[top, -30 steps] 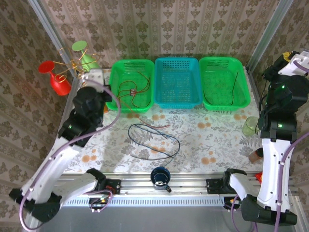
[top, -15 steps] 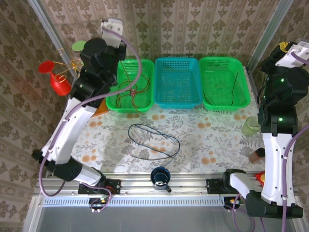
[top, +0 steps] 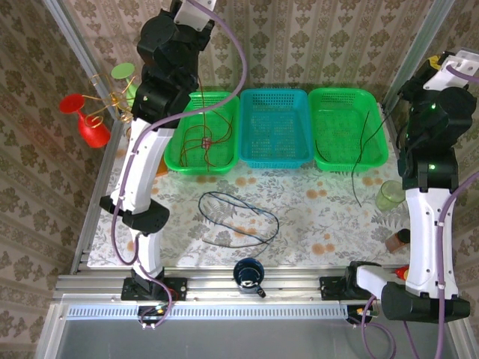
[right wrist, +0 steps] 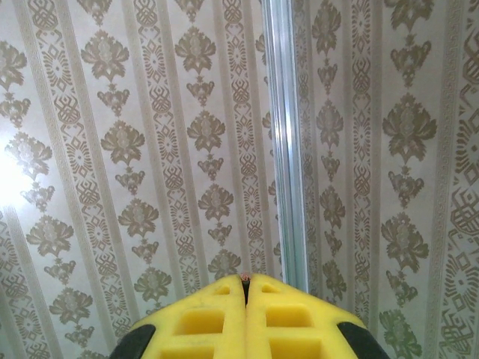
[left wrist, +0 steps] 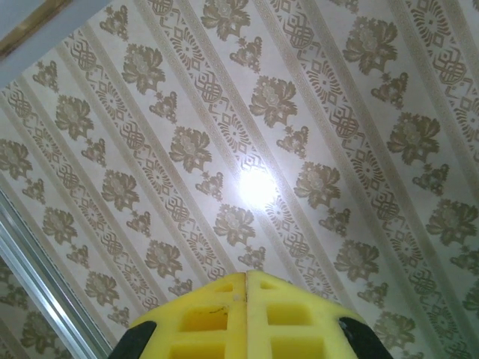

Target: Untangle the cables

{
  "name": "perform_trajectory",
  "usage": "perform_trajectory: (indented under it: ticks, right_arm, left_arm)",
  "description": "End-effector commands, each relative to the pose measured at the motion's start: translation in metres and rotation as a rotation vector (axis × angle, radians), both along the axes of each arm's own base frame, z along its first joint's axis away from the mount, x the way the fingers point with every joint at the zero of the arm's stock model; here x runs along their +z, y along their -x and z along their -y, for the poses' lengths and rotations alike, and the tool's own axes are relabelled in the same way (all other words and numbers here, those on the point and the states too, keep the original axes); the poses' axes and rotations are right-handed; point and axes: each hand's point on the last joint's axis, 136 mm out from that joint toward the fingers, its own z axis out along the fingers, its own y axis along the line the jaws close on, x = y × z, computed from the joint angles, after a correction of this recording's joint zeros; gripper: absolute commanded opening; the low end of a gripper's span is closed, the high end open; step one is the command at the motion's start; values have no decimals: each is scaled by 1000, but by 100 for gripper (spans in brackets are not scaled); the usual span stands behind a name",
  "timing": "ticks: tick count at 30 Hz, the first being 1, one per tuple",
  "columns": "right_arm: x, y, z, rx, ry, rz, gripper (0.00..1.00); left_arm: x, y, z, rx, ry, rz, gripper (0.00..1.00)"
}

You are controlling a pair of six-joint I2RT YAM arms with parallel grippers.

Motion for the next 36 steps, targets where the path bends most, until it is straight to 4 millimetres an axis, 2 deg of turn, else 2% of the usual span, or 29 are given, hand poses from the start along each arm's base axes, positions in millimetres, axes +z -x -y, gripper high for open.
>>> perform_trajectory:
  ticks: [1, 6, 11, 18, 20, 22, 24, 25, 28, 30, 31, 34, 36]
  right_arm:
    - [23, 13, -1, -13, 27, 55, 0]
    - [26, 17, -1, -24, 39, 51, 0]
    - [27, 20, -2, -21, 37, 47, 0]
    - [27, 21, -3, -12, 30, 47, 0]
    - [26, 21, -3, -11, 23, 47, 0]
    - [25, 21, -2, -11, 16, 47, 0]
    - [23, 21, -3, -9, 12, 44, 0]
    - [21, 21, -3, -7, 9, 41, 0]
    - [22, 23, -6, 9, 6, 34, 0]
    - [25, 24, -7, 17, 11, 35, 0]
    - [26, 25, -8, 20, 12, 38, 0]
    - [32, 28, -9, 23, 16, 51, 0]
    - [34, 28, -11, 30, 17, 56, 0]
  left_arm:
    - [27, 10, -17, 15, 0, 106, 0]
    - [42, 10, -20, 28, -14, 185, 0]
    - [65, 27, -15, 13, -72, 299, 0]
    - [88, 45, -21, -16, -82, 407, 0]
    - [89, 46, -24, -22, -68, 403, 0]
    - [79, 37, -26, 0, -81, 354, 0]
    - [58, 19, -30, 38, -92, 276, 0]
    - [42, 6, -33, 49, -97, 218, 0]
    - [-20, -31, -40, 33, -53, 16, 0]
    - [-69, -49, -39, -9, -4, -136, 0]
    - [-99, -63, -51, 8, 8, -223, 0]
    - [-194, -91, -59, 77, -10, -475, 0]
    - [-255, -101, -59, 112, -30, -629, 0]
